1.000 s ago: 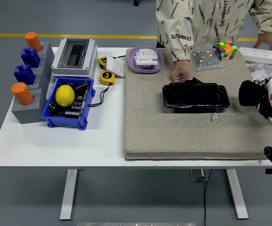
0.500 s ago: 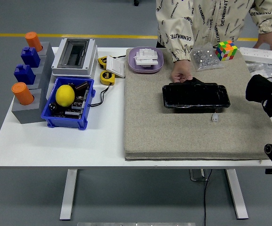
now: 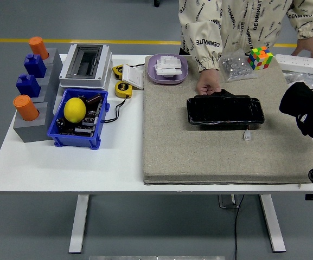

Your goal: Pick the rag up,wipe the panel,place it on the desk

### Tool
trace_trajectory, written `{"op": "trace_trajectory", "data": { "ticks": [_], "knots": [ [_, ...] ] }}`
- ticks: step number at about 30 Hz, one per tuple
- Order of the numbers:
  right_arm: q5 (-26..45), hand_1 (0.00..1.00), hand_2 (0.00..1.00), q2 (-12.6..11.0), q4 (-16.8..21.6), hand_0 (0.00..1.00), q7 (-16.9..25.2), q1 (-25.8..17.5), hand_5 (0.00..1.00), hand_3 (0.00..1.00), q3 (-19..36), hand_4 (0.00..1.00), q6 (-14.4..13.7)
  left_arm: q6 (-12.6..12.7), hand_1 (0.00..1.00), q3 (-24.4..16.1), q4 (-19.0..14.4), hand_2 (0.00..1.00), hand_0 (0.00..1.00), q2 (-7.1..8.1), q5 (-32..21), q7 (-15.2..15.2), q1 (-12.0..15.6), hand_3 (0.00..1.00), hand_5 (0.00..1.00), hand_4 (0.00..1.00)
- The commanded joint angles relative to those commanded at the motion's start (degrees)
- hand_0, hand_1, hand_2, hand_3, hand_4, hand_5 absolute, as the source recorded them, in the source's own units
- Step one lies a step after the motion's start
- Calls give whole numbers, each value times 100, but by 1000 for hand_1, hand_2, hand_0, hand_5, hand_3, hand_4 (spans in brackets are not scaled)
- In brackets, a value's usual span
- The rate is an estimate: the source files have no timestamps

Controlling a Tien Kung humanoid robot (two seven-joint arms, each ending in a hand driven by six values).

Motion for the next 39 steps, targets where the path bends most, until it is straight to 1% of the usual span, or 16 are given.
{"op": "trace_trajectory", "data": {
  "ticks": [2, 7, 10, 15, 19, 24, 31, 32, 37, 38, 39],
  "knots": [
    [149, 403, 423, -46, 69, 290, 173, -67, 25, 438, -5, 959, 63, 1, 642, 5, 4, 655, 605, 2, -4, 1, 8, 562, 445, 627],
    [844, 403, 423, -137, 144, 290, 620, -186, 25, 438, 37, 959, 220, 0, 642, 31, 3, 655, 605, 11, -9, -1, 12, 562, 445, 627],
    [1258, 403, 425, -167, 139, 290, 894, -235, 24, 439, 99, 957, 340, 0, 641, 42, -4, 655, 606, 15, -11, -3, 7, 561, 445, 627],
    [1780, 401, 424, -239, 35, 287, 1262, -260, 25, 438, 224, 956, 622, -1, 640, 64, -3, 655, 606, 16, -18, -3, 9, 561, 446, 628],
    [1942, 401, 424, -277, -42, 287, 1359, -239, 25, 438, 330, 956, 700, -2, 640, 81, 0, 655, 606, 18, -23, -2, 8, 561, 446, 628],
    [1833, 400, 425, -324, -54, 287, 1338, -211, 25, 438, 374, 956, 721, -4, 642, 83, -6, 656, 606, 18, -21, -4, -3, 562, 445, 627],
    [1716, 405, 429, -350, -42, 295, 1219, -161, 25, 447, 400, 965, 1027, -4, 642, 54, 0, 656, 605, 9, -14, -4, -2, 562, 445, 627],
    [1717, 423, 466, -352, -41, 319, 1216, -155, 116, 491, 405, 956, 1075, -4, 642, 50, 1, 655, 605, 9, -13, -3, -4, 561, 446, 626],
    [1677, 423, 466, -374, -20, 319, 1188, -141, 116, 491, 435, 956, 1303, -3, 642, 30, -1, 655, 605, 4, -3, -3, -12, 561, 446, 626],
    [1666, 454, 497, -377, -12, 399, 1188, -140, 327, 498, 444, 932, 1333, -3, 641, 26, -1, 656, 606, 3, -1, -3, -12, 561, 446, 627],
    [1650, 454, 497, -382, -2, 399, 1184, -138, 327, 498, 456, 932, 1374, -3, 641, 24, 0, 656, 606, 0, -1, -3, -11, 561, 446, 627]
  ]
}}
